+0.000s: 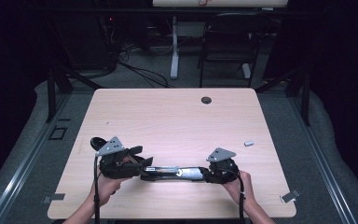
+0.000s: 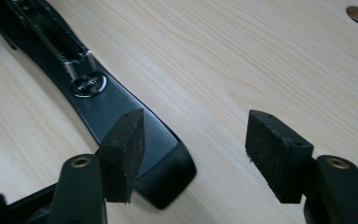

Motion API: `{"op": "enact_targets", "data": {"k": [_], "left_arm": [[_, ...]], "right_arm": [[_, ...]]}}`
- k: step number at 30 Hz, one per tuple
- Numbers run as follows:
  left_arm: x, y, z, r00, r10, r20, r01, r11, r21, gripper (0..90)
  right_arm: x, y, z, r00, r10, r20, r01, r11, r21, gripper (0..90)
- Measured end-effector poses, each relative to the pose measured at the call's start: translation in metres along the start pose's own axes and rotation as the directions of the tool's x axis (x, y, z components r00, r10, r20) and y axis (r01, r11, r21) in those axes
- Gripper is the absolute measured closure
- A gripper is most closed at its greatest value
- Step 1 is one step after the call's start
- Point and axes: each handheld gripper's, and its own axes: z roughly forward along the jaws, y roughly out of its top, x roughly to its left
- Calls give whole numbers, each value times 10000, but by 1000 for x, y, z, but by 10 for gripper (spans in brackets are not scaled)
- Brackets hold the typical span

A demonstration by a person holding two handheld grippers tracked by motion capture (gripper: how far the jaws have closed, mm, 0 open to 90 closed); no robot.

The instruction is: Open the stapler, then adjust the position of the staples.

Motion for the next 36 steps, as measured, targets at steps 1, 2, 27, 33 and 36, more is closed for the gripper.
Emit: {"op": "enact_targets", "data": {"k": [1, 2, 27, 33, 36], "left_arm": [[-1, -1, 0, 9998, 112, 156, -117, 9995, 296, 332], [-2, -3, 0, 9996, 210, 194, -219, 9987, 467, 310], [-7, -29, -11, 9892, 1421, 349, -1463, 9602, 2379, 14], [-5, -32, -20, 9904, 1374, 136, -1368, 9628, 2332, 0], [-3, -34, -23, 9915, 1291, 151, -1291, 9646, 2300, 0]], "right_arm": [[-3, 1, -1, 9999, 86, -105, -85, 9999, 96, 354], [-6, 1, -2, 9994, 262, -221, -262, 9997, 8, 339], [-86, -14, -21, 9363, 3513, -2, -3463, 9231, 1670, 30], [-90, -13, -23, 9359, 3521, -72, -3459, 9229, 1691, 31], [-94, -15, -22, 9335, 3583, -130, -3501, 9188, 1823, 28]]}}
